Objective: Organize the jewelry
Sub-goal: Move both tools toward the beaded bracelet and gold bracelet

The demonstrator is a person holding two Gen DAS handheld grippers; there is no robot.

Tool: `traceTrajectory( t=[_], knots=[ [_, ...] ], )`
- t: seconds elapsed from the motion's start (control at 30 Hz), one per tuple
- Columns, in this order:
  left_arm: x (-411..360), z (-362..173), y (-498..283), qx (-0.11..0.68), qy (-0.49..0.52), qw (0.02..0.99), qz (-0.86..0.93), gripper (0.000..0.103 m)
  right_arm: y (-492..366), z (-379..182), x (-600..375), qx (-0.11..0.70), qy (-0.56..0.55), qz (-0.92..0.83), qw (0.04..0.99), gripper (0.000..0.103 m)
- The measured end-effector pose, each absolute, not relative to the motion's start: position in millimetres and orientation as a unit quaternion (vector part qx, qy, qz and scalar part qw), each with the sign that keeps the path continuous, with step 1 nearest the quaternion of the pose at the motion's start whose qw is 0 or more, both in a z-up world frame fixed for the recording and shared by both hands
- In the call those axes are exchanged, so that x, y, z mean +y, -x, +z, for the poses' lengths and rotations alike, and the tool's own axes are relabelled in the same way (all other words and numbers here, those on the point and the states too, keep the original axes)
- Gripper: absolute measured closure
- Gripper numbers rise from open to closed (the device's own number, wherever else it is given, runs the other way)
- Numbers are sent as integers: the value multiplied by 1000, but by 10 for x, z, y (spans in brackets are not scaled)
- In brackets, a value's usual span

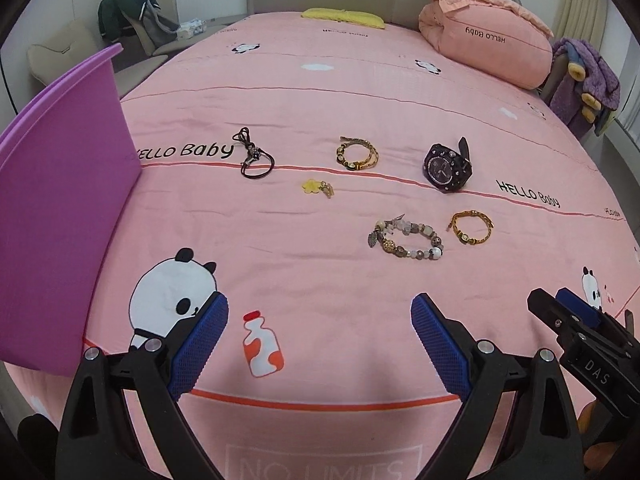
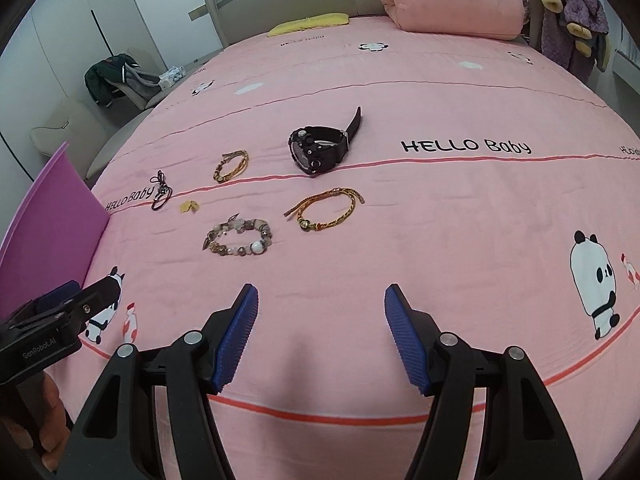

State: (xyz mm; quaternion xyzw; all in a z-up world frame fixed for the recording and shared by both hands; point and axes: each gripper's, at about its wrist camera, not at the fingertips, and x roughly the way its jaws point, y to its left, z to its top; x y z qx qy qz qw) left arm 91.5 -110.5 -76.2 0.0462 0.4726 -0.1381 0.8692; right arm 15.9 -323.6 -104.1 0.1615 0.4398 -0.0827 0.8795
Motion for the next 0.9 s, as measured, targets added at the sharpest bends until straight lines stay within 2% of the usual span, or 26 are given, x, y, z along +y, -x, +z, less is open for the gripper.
traceTrajectory(
  t=[0.4, 0.9],
  knots=[
    [-1360, -1060, -1405, 484, -39, 867, -116, 12, -719, -1242, -3502, 440, -159, -75, 881, 40],
    [-1651, -1441, -1664, 494, -38, 860, -122, 12, -1107, -1516, -3744, 451, -157, -87, 874, 40]
  ],
)
